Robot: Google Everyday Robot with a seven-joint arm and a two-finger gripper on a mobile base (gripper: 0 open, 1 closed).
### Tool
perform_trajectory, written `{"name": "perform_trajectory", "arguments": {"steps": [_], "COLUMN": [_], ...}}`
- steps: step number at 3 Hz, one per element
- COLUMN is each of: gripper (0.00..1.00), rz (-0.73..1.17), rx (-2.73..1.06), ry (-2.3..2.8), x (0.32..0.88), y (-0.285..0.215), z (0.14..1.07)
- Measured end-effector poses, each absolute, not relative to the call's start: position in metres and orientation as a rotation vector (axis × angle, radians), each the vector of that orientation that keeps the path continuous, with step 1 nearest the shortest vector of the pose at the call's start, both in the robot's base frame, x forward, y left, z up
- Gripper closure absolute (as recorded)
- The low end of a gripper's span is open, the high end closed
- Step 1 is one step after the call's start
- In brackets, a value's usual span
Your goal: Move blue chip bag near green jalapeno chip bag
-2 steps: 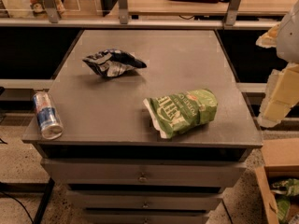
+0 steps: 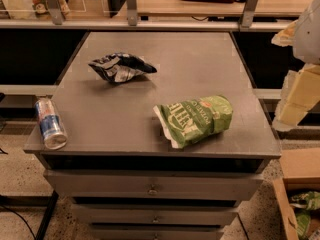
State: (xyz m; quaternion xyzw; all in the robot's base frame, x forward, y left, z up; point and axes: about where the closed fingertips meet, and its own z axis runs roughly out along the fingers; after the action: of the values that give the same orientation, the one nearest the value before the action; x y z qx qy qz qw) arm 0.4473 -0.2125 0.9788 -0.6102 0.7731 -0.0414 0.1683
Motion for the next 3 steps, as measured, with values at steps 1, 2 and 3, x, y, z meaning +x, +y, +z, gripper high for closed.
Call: {"name": "perform_trajectory", "arguments": {"steps": [1,2,3], "gripper": [0.00,0.00,0.00], "rz": [-0.131,-0.135,-0.121], "rx": [-1.820,-1.958,-2.056], "ry": [2.091,1.938,1.800], "x": [0.475,0.518,0.563], "y": [-0.192,-0.150,-0.102], "z": [0.976,0.966,0.955]}}
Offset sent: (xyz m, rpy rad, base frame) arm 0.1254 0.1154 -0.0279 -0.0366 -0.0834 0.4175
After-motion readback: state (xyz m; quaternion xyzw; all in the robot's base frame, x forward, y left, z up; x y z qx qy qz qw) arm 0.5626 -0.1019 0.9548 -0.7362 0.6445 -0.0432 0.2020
